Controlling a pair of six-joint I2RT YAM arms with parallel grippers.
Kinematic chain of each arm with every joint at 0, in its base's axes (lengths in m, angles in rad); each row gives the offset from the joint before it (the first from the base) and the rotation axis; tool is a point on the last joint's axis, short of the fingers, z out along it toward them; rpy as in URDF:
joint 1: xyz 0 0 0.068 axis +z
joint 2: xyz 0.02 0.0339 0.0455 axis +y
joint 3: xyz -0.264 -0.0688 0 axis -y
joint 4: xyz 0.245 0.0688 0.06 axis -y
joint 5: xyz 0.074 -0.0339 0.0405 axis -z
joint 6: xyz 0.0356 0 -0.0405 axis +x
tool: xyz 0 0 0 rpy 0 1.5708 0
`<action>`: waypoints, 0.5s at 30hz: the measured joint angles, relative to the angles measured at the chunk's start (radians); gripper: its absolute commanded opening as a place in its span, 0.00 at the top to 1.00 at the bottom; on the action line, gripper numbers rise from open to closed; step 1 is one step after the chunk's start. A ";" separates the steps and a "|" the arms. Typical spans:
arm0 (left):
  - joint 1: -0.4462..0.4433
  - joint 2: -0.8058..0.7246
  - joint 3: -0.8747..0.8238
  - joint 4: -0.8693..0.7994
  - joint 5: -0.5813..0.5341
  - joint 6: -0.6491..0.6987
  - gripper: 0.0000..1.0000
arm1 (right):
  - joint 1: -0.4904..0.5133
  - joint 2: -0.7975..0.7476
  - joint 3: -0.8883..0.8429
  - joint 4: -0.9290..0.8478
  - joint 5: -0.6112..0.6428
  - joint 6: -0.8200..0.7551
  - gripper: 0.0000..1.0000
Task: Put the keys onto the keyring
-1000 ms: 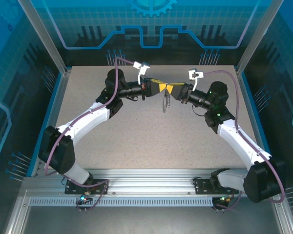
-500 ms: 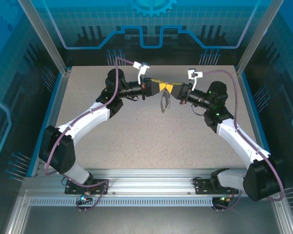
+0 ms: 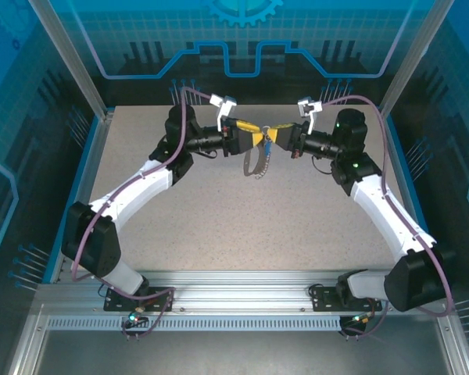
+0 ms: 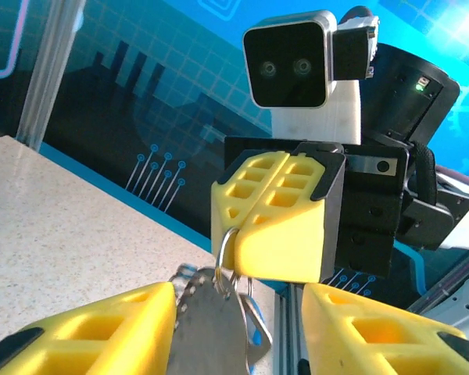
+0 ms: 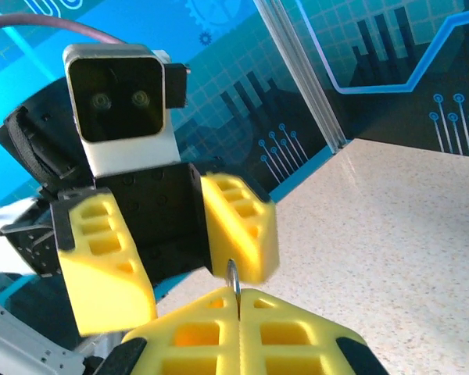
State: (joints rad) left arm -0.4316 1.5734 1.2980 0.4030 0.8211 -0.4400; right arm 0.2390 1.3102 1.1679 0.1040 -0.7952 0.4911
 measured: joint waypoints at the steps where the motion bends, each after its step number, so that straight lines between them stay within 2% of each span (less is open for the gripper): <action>1: 0.010 0.000 0.018 -0.024 0.008 0.015 0.45 | -0.006 0.013 0.026 -0.043 -0.010 -0.034 1.00; 7: 0.042 0.002 0.135 -0.192 0.052 0.124 0.38 | -0.019 0.083 0.150 -0.299 -0.056 -0.240 1.00; 15: 0.047 0.084 0.324 -0.488 0.117 0.321 0.39 | -0.019 0.162 0.333 -0.597 -0.089 -0.470 1.00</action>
State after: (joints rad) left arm -0.3843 1.6569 1.6222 -0.0853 0.9379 -0.1188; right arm 0.2203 1.4719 1.5013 -0.4927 -0.8845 0.0208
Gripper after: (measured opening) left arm 0.625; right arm 0.064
